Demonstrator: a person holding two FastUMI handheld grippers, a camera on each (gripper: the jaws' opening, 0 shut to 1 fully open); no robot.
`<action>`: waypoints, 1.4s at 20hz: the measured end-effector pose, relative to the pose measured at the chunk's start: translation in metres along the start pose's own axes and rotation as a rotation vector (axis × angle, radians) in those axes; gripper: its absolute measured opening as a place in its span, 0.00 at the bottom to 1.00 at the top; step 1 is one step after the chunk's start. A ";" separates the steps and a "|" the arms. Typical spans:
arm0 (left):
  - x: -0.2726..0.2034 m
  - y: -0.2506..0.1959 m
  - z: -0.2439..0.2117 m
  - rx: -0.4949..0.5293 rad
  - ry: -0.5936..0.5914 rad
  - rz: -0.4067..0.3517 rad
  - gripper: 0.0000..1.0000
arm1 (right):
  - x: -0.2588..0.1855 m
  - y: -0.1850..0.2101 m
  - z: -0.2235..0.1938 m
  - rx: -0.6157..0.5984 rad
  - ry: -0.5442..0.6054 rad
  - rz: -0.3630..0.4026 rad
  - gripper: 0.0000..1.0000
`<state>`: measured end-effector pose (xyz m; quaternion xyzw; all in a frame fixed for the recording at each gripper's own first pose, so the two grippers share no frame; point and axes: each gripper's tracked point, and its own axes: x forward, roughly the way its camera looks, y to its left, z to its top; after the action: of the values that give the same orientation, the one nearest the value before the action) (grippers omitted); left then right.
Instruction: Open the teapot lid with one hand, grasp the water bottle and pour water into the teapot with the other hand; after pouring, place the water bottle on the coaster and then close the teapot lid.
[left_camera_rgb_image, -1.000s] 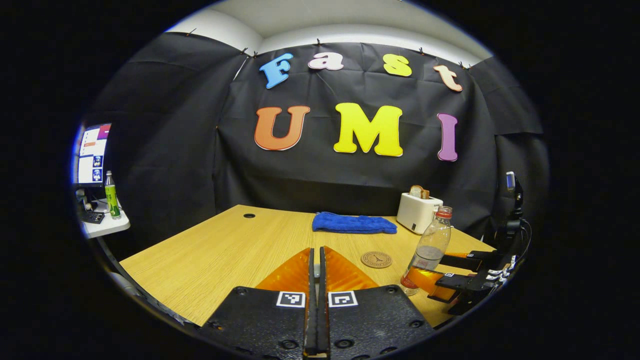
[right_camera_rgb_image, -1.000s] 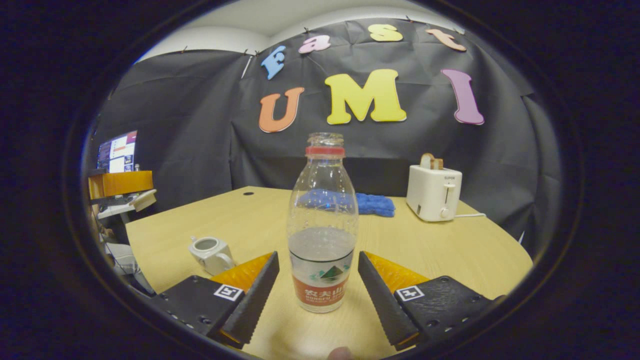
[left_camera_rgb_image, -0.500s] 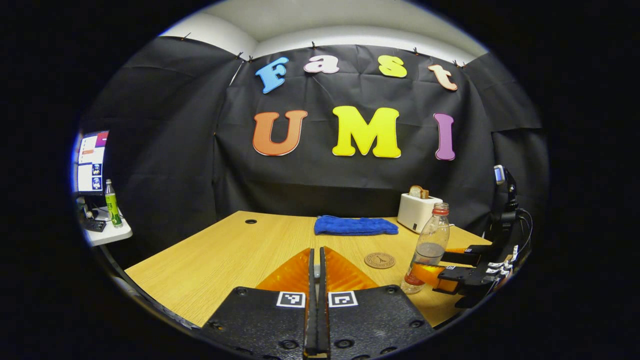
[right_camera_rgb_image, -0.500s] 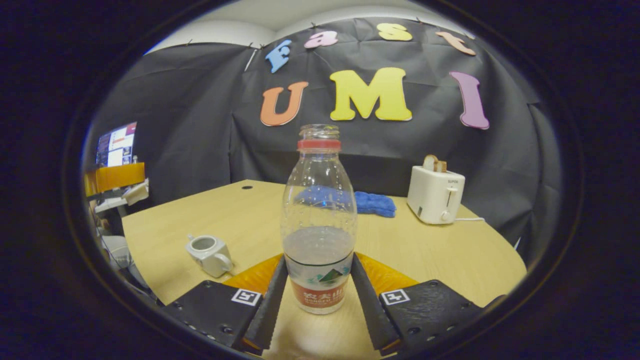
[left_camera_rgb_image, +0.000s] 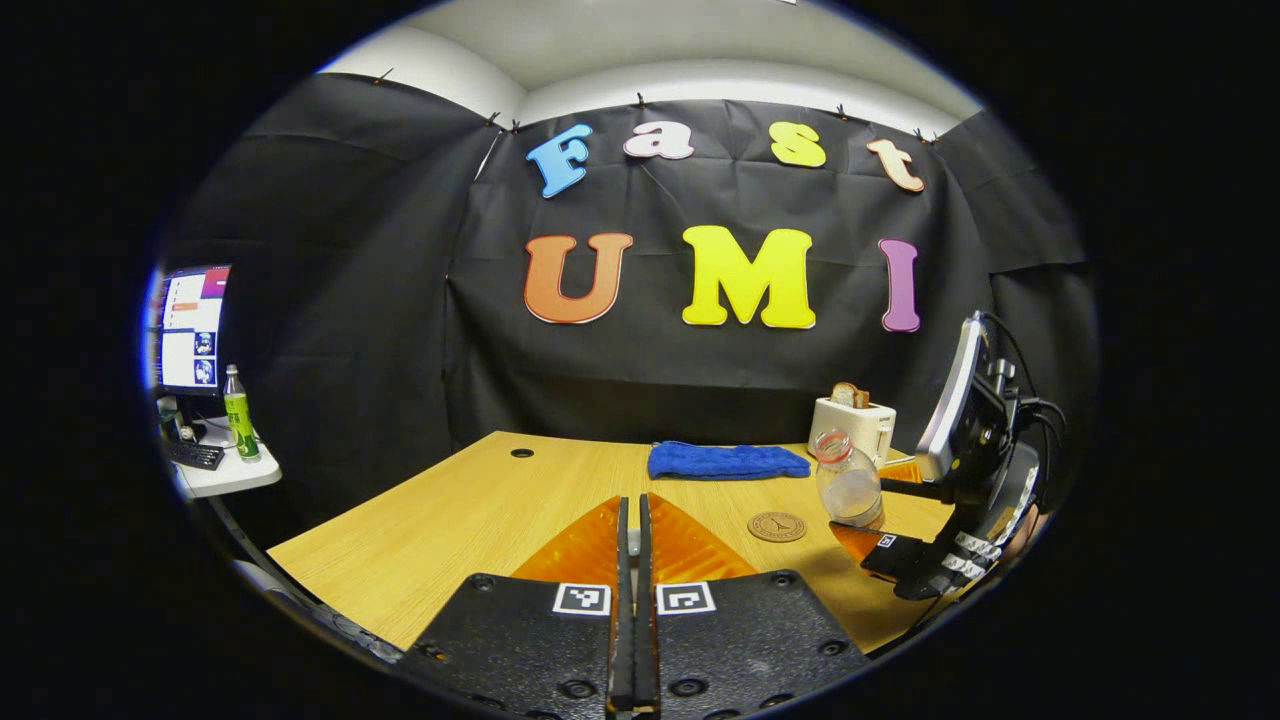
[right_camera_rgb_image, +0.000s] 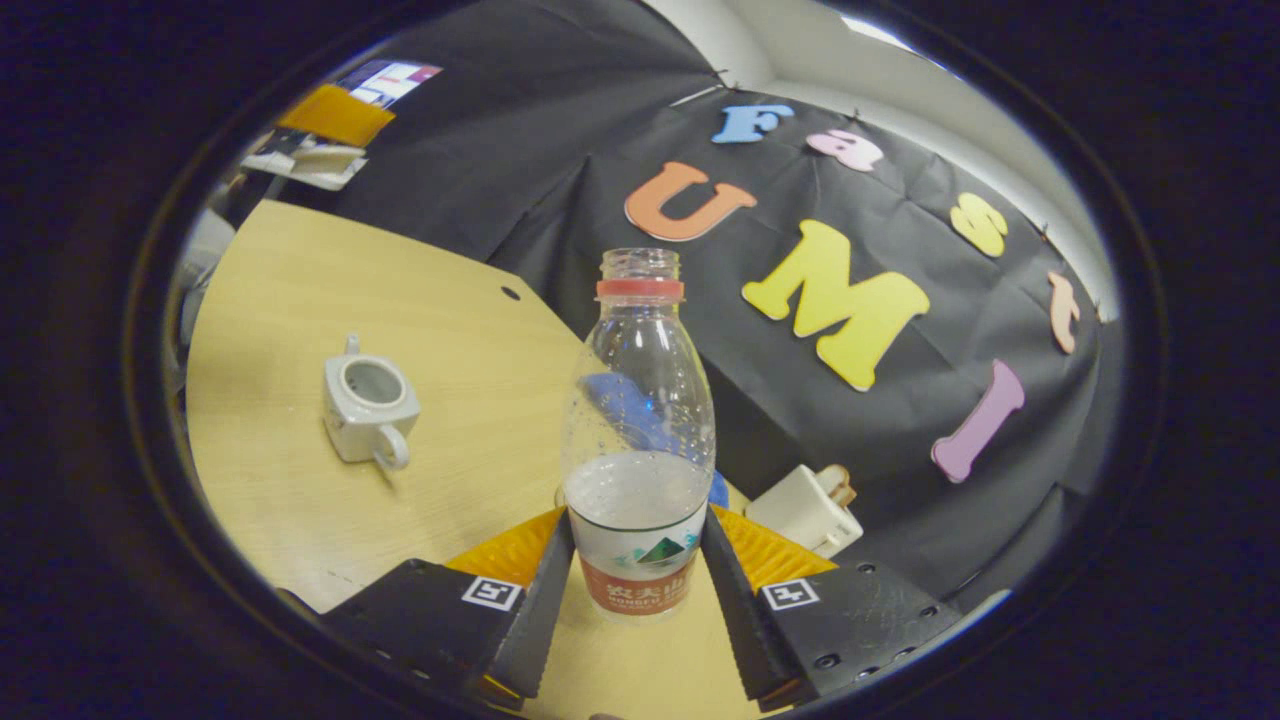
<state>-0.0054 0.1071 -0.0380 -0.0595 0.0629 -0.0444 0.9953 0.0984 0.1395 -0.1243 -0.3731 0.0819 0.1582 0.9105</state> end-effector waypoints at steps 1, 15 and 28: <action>-0.003 0.005 0.003 0.018 -0.009 0.003 0.03 | 0.001 0.006 0.000 -0.033 0.002 0.007 0.72; -0.011 0.039 0.005 0.022 -0.022 0.042 0.03 | 0.032 0.021 -0.010 -0.561 -0.015 -0.124 0.72; -0.011 0.039 0.000 -0.018 -0.012 0.013 0.02 | 0.030 0.036 -0.016 -0.816 -0.057 -0.150 0.72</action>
<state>-0.0129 0.1470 -0.0412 -0.0682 0.0577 -0.0370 0.9953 0.1135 0.1598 -0.1673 -0.7036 -0.0400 0.1212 0.6990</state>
